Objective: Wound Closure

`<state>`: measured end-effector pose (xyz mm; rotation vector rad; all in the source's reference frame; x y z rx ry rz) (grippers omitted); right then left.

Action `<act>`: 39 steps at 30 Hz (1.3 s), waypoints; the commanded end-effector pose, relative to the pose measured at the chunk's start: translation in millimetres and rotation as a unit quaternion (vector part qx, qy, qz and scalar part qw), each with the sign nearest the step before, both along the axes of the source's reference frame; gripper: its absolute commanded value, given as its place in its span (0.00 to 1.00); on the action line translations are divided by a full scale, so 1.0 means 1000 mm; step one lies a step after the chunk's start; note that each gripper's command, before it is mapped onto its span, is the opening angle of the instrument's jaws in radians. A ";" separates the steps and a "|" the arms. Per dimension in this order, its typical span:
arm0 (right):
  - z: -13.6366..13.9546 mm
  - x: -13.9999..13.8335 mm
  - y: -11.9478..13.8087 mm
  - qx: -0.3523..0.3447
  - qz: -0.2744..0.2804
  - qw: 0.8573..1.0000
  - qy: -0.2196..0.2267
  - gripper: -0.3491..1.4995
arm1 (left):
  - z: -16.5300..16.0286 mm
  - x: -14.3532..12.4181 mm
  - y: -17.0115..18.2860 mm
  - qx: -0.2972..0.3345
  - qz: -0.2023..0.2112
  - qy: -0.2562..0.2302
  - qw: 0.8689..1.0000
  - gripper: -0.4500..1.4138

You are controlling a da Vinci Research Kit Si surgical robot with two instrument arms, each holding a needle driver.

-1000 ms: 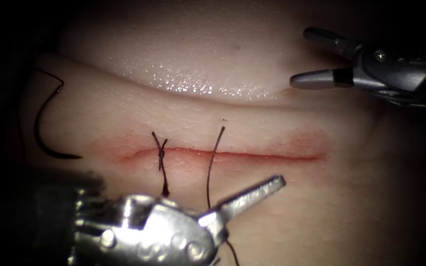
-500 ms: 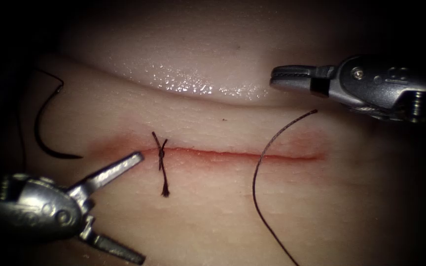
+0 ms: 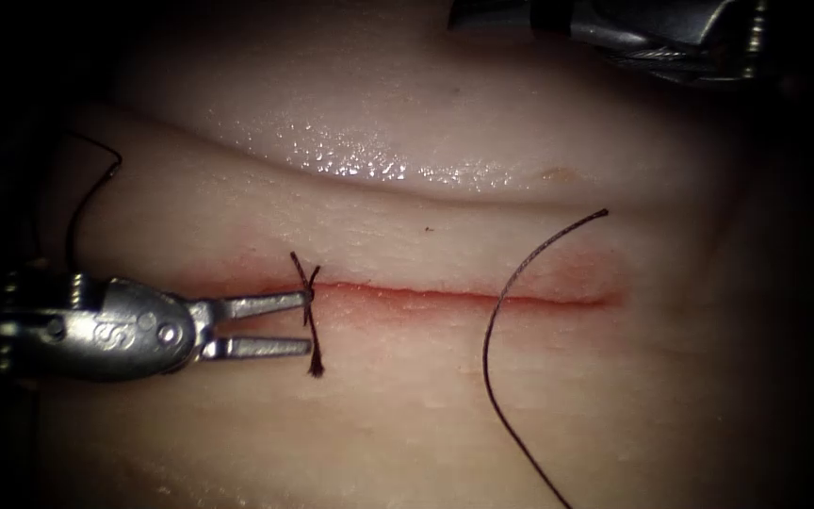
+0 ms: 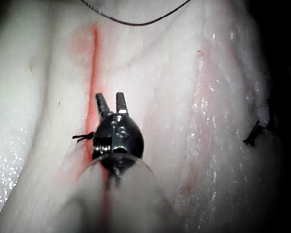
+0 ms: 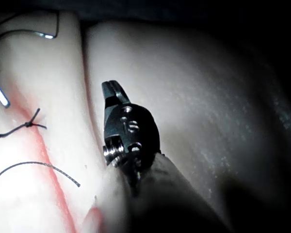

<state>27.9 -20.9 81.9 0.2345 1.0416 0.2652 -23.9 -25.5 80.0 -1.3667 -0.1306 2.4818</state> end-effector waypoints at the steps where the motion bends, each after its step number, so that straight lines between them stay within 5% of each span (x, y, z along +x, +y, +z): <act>1: 0.0013 0.0016 -0.0012 0.006 -0.004 1.000 -0.001 0.12 | 0.0007 -0.0007 -0.0007 0.005 -0.001 0.001 1.000 0.33; 9: 0.0072 0.0022 -0.0079 0.046 0.005 0.999 -0.021 0.11 | 0.0025 -0.0026 -0.0032 0.038 0.035 0.053 0.997 0.52; 18: 0.0107 0.0024 -0.0128 0.069 -0.006 0.997 -0.017 0.11 | 0.0041 -0.0018 -0.0030 0.043 0.042 0.098 0.993 0.58; 32: 0.0114 0.0030 -0.0157 0.058 -0.025 0.998 0.007 0.11 | 0.0067 -0.0023 -0.0034 0.044 0.032 0.138 0.989 0.33; 39: 0.0118 0.0030 -0.0165 0.056 -0.029 0.998 0.009 0.11 | 0.0070 -0.0018 -0.0034 0.040 0.038 0.147 0.988 0.29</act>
